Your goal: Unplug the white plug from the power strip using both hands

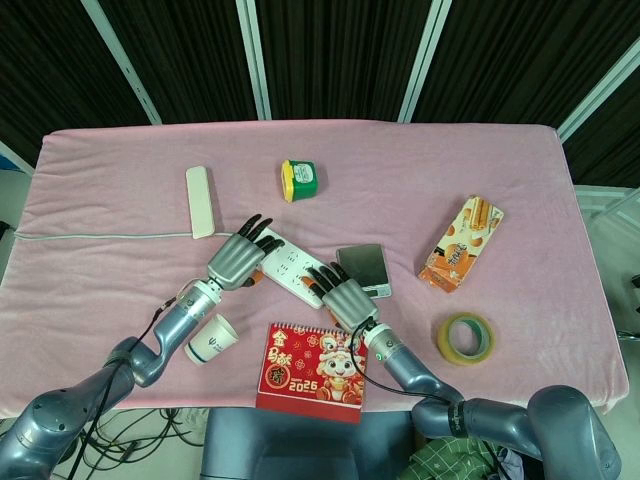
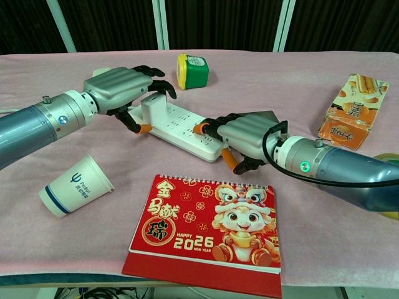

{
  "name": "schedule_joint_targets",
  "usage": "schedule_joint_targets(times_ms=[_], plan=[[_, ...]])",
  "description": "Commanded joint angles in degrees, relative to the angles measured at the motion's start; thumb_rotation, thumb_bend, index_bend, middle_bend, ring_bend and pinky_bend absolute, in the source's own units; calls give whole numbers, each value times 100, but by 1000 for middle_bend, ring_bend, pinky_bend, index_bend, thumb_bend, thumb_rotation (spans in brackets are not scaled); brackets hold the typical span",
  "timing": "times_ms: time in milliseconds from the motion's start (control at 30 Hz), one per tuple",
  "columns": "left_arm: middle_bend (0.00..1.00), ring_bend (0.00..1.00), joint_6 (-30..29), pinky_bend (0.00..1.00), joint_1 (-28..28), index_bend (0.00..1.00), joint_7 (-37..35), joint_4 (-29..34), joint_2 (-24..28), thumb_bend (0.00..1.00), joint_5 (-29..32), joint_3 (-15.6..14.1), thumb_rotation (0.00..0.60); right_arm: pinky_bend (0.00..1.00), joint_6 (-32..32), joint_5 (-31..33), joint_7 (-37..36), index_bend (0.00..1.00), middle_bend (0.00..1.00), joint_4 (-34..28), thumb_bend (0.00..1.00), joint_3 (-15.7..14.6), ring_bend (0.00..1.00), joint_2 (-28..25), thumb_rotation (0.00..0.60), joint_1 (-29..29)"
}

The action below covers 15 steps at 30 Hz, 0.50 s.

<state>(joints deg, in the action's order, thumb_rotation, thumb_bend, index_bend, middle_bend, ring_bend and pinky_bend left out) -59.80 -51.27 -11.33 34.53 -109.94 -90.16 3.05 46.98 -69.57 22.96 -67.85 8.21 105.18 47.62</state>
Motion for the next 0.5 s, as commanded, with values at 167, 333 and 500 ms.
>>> schedule_joint_targets(times_ms=[167, 333, 500], plan=[[292, 0, 109, 0, -28, 212, 171, 242, 178, 224, -14, -48, 600, 24, 15, 16, 13, 0, 30, -35, 784, 0, 62, -21, 600, -4], [290, 0, 179, 0, -34, 211, 313, 476, 306, 224, 44, -15, 600, 24, 23, 20, 30, 0, 31, -59, 785, -14, 62, -32, 600, -10], [291, 0, 231, 0, -39, 211, 392, 645, 398, 224, 63, -18, 600, 24, 47, 34, 44, 0, 30, -87, 784, 3, 62, -51, 600, -9]])
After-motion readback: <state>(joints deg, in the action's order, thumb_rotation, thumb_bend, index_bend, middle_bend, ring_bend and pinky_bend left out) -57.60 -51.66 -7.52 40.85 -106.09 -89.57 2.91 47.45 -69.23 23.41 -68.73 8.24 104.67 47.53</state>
